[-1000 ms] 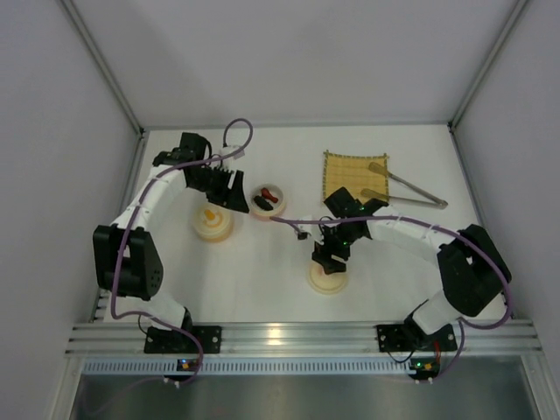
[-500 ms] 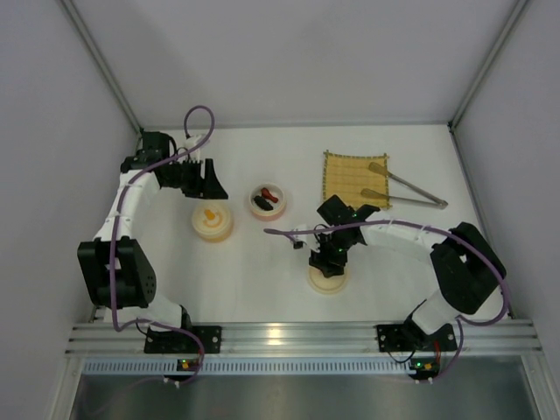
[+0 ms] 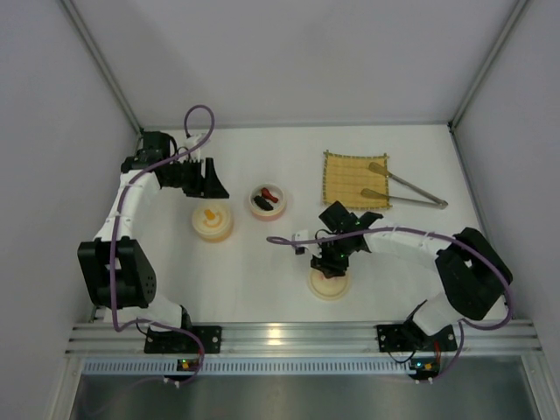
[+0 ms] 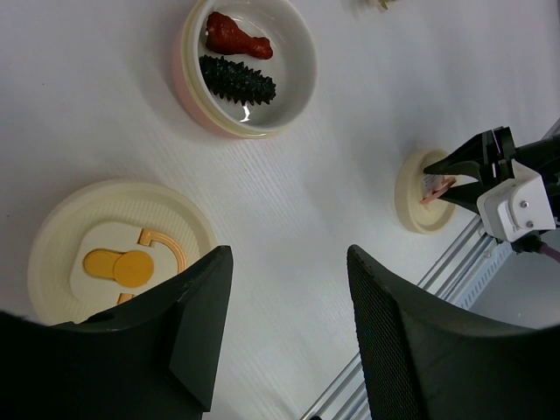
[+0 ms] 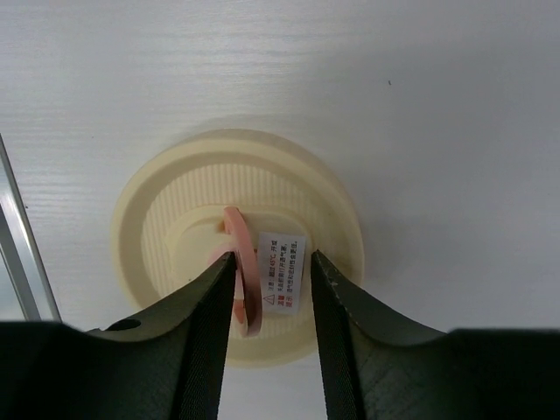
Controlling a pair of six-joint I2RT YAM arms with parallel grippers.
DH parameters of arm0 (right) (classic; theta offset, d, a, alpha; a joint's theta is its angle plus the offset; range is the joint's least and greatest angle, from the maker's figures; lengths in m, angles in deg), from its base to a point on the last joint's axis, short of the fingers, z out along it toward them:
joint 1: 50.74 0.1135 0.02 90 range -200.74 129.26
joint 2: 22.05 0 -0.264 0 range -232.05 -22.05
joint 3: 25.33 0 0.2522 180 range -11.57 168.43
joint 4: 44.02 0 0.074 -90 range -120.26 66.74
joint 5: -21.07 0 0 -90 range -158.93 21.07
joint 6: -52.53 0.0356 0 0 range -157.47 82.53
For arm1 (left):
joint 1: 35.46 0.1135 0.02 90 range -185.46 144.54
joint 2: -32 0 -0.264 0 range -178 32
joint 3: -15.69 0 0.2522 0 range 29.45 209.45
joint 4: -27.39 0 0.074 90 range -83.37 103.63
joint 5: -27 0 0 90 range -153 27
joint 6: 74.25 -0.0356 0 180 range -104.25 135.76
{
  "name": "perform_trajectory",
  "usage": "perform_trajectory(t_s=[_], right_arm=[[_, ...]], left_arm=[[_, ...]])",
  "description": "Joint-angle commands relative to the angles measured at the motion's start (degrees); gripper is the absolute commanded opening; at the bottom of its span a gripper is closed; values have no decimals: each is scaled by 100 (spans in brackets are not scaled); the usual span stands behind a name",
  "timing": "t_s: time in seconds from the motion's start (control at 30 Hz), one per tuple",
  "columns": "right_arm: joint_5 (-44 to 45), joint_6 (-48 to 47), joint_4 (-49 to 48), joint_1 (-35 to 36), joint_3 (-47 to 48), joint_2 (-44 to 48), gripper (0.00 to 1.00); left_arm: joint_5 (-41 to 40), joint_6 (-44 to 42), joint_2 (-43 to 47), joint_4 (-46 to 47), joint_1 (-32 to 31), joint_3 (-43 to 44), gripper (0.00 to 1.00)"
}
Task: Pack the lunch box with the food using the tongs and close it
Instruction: Pick up the box lid from the center of the board.
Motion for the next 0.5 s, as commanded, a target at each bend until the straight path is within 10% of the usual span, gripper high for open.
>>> perform_trajectory(t_s=[0.0, 0.23, 0.47], right_arm=[[100, 19, -222, 249, -283, 277, 38], [523, 203, -503, 461, -636, 840, 31], [787, 529, -679, 514, -636, 902, 0]], left_arm=[[203, 40, 268, 278, 64, 76, 60], [177, 75, 286, 287, 152, 58, 60], [133, 58, 312, 252, 196, 32, 60]])
